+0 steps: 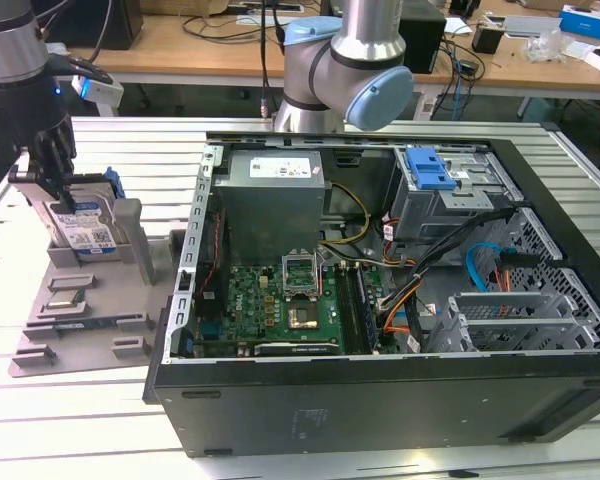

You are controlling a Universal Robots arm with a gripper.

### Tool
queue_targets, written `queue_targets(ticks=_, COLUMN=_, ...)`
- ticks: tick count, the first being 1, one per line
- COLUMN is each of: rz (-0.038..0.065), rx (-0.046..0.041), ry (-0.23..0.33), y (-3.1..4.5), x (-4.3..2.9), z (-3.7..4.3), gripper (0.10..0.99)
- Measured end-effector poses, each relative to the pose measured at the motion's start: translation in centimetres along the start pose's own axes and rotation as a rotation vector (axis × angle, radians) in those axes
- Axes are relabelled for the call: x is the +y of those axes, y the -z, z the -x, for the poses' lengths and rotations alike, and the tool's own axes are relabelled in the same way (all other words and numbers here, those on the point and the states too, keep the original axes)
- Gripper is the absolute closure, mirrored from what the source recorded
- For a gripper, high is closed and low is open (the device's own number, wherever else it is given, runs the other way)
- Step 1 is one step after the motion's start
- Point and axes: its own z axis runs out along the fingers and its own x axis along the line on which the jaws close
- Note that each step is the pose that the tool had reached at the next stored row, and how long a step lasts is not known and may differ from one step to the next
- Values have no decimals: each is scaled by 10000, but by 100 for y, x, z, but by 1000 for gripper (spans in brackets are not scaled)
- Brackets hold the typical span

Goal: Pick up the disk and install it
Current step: 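Pick up the disk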

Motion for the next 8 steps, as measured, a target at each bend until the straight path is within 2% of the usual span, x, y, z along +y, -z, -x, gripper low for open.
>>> queue_targets(ticks=8, rz=-1, rx=-1, ry=1, y=57, x=2, z=6, gripper=722)
